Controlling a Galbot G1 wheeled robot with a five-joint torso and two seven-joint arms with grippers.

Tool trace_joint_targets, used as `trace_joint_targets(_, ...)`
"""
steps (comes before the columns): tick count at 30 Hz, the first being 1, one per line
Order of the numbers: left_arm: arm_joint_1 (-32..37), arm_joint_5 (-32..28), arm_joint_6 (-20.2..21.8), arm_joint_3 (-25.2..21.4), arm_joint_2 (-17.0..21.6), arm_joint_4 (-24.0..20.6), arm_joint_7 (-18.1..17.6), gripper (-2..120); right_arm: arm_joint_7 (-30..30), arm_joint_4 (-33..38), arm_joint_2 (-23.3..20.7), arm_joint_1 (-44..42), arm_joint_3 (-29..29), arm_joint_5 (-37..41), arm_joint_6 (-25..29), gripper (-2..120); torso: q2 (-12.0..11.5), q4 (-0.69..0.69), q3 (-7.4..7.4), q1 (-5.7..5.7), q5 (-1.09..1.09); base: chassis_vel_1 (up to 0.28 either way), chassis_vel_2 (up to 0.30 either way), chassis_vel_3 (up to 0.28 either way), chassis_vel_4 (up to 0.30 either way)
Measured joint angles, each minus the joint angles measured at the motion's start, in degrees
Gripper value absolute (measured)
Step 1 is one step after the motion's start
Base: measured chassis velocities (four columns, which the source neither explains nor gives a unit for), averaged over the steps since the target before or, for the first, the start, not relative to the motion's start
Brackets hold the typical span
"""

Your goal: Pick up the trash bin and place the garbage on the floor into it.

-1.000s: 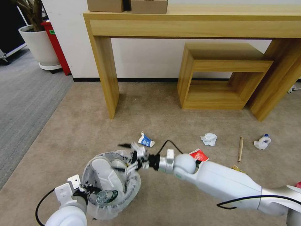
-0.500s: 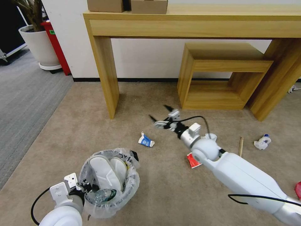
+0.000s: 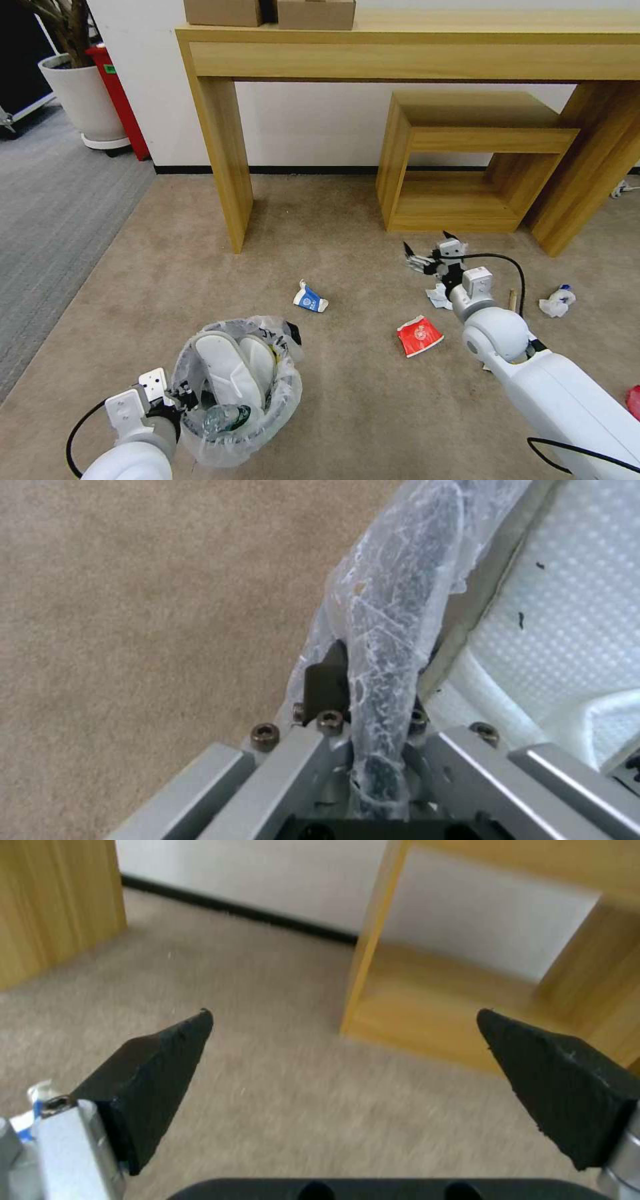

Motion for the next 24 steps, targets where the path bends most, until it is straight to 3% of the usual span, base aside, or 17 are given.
trace_joint_targets(4,-0.4,-0.4,0.0,-0.3,0.3,0.2,0.1,0,4.5,-10.2,4.0,4.8,-5.4,8.0,-5.5,100,0.0,0.01,0.01,0.01,0.01,0.0,0.0,0.0,0.0)
trace_joint_targets(5,-0.4,-0.4,0.0,-0.3,0.3,0.2,0.1,0,4.5,-10.2,4.0,4.8,-5.4,8.0,-5.5,100,0.0,0.01,0.01,0.01,0.01,0.0,0.0,0.0,0.0)
trace_joint_targets(6,-0.2,-0.4,0.1,-0.1,0.6,0.3,0.1,0,6.6,-14.5,6.0,5.8,-6.7,8.1,-6.5,100,0.0,0.01,0.01,0.01,0.02,0.0,0.0,0.0,0.0)
trace_joint_targets(11,-0.2,-0.3,0.1,0.5,0.8,1.1,-0.1,0,13.0,-18.2,9.0,6.7,-7.9,12.2,-11.9,100,0.0,0.0,0.01,0.01,0.0,0.0,0.0,0.0,0.0)
trace_joint_targets(20,-0.1,1.3,0.0,2.3,0.7,2.4,-0.2,0,15.0,-24.0,15.2,8.2,-9.8,14.0,-12.2,100,0.0,0.01,0.01,0.0,0.01,0.0,0.0,0.0,0.0)
trace_joint_targets(24,-0.1,0.8,-0.3,2.7,1.0,2.5,-0.2,0,14.2,-28.1,18.9,8.8,-10.0,11.1,-11.0,100,0.0,0.02,0.01,0.01,0.0,0.0,0.0,0.0,0.0)
